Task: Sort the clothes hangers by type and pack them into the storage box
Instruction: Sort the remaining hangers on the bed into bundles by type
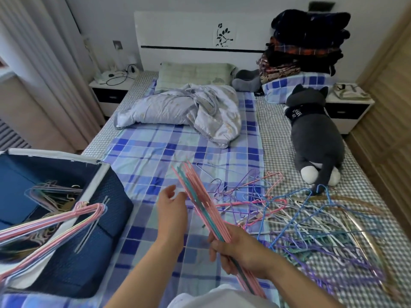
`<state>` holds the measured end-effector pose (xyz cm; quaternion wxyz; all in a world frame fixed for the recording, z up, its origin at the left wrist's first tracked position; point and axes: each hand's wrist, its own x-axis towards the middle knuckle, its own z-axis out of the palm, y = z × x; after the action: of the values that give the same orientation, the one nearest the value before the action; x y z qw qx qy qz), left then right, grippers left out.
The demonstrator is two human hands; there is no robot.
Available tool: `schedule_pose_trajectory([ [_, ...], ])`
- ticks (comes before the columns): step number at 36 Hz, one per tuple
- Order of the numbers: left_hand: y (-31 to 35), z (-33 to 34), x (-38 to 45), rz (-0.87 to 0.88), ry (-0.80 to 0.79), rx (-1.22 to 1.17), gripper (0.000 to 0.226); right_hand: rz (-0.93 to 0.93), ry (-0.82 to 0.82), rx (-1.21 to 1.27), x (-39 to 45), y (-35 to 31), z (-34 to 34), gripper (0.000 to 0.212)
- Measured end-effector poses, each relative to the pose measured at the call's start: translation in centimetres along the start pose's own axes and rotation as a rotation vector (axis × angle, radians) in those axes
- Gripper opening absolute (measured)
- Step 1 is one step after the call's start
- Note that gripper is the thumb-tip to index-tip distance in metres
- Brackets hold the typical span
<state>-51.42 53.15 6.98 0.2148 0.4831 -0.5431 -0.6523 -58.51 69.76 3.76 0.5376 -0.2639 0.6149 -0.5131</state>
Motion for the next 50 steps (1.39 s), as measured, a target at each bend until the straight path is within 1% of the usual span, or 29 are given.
schedule_pose_trajectory([
  [1, 0.3, -0.3, -0.5, 0.108, 0.004, 0.031, 0.033, 0.010, -0.005, -0.002, 0.1, 0.0, -0.2, 0.018],
  [2, 0.6, -0.6, -1.0, 0.180, -0.068, 0.051, 0.033, 0.020, -0.009, 0.002, 0.1, 0.0, -0.5, 0.019],
  [4, 0.7, -0.9, -1.6, 0.217, -0.285, 0.056, 0.046, 0.032, -0.024, 0.017, 0.2, 0.1, -1.0, 0.021],
  [5, 0.7, -0.9, -1.8, 0.221, -0.362, 0.086, 0.051, 0.038, -0.032, 0.029, 0.2, 0.2, -1.2, 0.021],
  [6, 0.5, -0.8, -1.8, 0.230, -0.397, 0.149, 0.049, 0.044, -0.043, 0.032, 0.3, 0.2, -1.3, 0.020],
  [8, 0.2, -0.5, -1.6, 0.240, -0.384, 0.292, 0.037, 0.062, -0.068, 0.003, 0.3, 0.3, -1.3, 0.017],
  [10, 0.1, -0.3, -1.6, 0.214, -0.367, 0.331, 0.029, 0.082, -0.091, 0.000, 0.4, 0.7, -1.1, 0.019],
  [12, -0.2, -0.3, -1.6, 0.234, -0.350, 0.317, 0.021, 0.086, -0.098, 0.012, 0.5, 1.3, -0.8, 0.019],
  [15, -0.9, -0.6, -1.4, 0.295, -0.322, 0.249, 0.018, 0.080, -0.087, -0.005, 0.7, 1.7, -0.5, 0.010],
  [17, -1.5, -0.7, -1.3, 0.238, -0.311, 0.114, 0.016, 0.067, -0.062, -0.152, 1.1, 2.0, -0.6, 0.015],
  [19, -2.2, -0.9, -1.3, 0.124, -0.285, -0.046, 0.013, 0.045, 0.024, -0.289, 1.7, 2.8, -0.8, 0.021],
  [20, -2.6, -1.1, -1.2, 0.068, -0.259, -0.112, 0.015, 0.038, 0.089, -0.264, 2.1, 3.5, -1.1, 0.023],
  [22, -3.7, -1.7, -0.9, -0.005, -0.199, -0.182, 0.023, 0.073, 0.257, -0.074, 3.1, 5.7, -2.6, 0.022],
  [24, -4.8, -2.7, -0.8, -0.041, -0.169, -0.187, 0.028, 0.178, 0.429, 0.033, 3.8, 8.9, -4.7, 0.020],
  [25, -5.5, -3.2, -0.7, -0.056, -0.160, -0.181, 0.030, 0.252, 0.468, 0.011, 4.1, 10.8, -5.9, 0.021],
  [28, -7.4, -5.2, -0.5, -0.056, -0.177, -0.141, 0.027, 0.485, 0.424, -0.168, 5.1, 16.3, -8.7, 0.014],
  [29, -7.6, -5.8, -0.7, -0.051, -0.197, -0.120, 0.030, 0.548, 0.405, -0.194, 5.3, 17.5, -9.2, 0.010],
  [30, -7.8, -6.3, -0.7, -0.039, -0.208, -0.082, 0.041, 0.598, 0.391, -0.222, 5.8, 18.6, -9.9, 0.010],
  [31, -8.5, -7.1, -0.4, -0.045, -0.186, -0.041, 0.050, 0.637, 0.375, -0.253, 6.9, 20.2, -10.2, 0.020],
  [33, -9.6, -8.2, 0.0, -0.052, -0.149, 0.039, 0.057, 0.672, 0.372, -0.411, 9.0, 22.4, -10.6, 0.045],
  [34, -10.2, -9.0, 0.1, -0.054, -0.136, 0.080, 0.061, 0.678, 0.365, -0.516, 9.9, 23.4, -10.6, 0.052],
  [37, -11.3, -11.0, 0.4, -0.062, -0.080, 0.115, 0.055, 0.685, 0.343, -0.783, 12.3, 24.5, -10.1, 0.056],
  [39, -11.5, -11.9, 0.5, -0.070, -0.052, 0.116, 0.056, 0.713, 0.362, -0.885, 13.1, 24.5, -10.7, 0.048],
  [40, -11.6, -12.5, 0.6, -0.082, -0.035, 0.128, 0.055, 0.716, 0.353, -0.955, 13.5, 24.5, -10.8, 0.041],
  [43, -11.7, -13.8, 0.9, -0.112, 0.002, 0.119, 0.029, 0.617, 0.285, -1.173, 13.0, 22.5, -10.0, 0.027],
  [45, -10.8, -14.6, 1.3, -0.128, 0.025, 0.067, 0.034, 0.499, 0.223, -1.338, 11.8, 19.5, -8.4, 0.030],
  [47, -9.6, -14.9, 1.7, -0.128, 0.041, 0.011, 0.041, 0.344, 0.219, -1.429, 11.0, 16.6, -6.5, 0.043],
  [48, -9.2, -15.0, 2.0, -0.113, 0.050, -0.009, 0.042, 0.270, 0.246, -1.445, 10.7, 14.9, -5.7, 0.046],
  [50, -8.2, -15.3, 3.0, -0.084, 0.056, 0.004, 0.041, 0.178, 0.297, -1.416, 10.4, 12.0, -4.8, 0.044],
])
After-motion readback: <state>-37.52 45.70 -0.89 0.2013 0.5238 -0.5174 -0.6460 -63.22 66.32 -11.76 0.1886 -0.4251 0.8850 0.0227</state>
